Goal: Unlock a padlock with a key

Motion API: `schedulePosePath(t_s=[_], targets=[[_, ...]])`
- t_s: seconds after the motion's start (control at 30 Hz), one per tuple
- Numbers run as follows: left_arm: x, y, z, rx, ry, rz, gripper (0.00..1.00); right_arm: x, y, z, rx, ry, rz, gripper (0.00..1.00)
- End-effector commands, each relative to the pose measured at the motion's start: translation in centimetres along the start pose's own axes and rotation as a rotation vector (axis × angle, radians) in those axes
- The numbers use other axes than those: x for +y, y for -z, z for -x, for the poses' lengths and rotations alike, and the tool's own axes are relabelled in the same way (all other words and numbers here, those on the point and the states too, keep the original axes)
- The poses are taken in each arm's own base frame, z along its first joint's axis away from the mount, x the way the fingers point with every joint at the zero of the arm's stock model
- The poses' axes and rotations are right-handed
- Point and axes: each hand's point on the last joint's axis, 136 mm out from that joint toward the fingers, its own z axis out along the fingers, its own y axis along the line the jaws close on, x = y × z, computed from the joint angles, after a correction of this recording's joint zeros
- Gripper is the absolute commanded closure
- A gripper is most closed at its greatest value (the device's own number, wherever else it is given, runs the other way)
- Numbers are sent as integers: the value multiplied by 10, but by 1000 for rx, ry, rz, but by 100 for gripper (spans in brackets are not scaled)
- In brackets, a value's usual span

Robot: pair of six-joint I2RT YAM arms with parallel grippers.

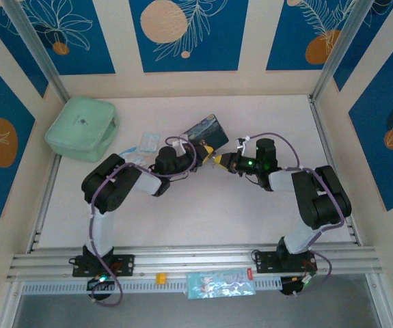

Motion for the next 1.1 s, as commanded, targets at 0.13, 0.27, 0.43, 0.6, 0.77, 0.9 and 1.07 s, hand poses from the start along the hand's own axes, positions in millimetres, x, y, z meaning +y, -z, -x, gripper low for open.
schedulePosePath(t_s=[0.13,0.27,0.43,0.6,0.77,0.9,1.07], targets=[[-78,0,-29,162,-49,-262,100,-25,16,30,-66,103,96,100],[-78,0,-24,165,-30,-253,100,-21,12,28,-7,115,157,100],[-73,-2,-25,190,-21,-233,100,-26,7,29,-5,98,112,100],[-80,-4,-28,218,-7,-282,100,-38,2,29,-8,66,57,100],[-95,4,-26,232,-37,-310,100,-43,6,31,-8,54,92,100],[-80,8,-9,183,42,-271,100,-34,10,26,22,95,139,100],[-66,9,14,89,109,-242,100,-27,13,17,62,113,166,100]])
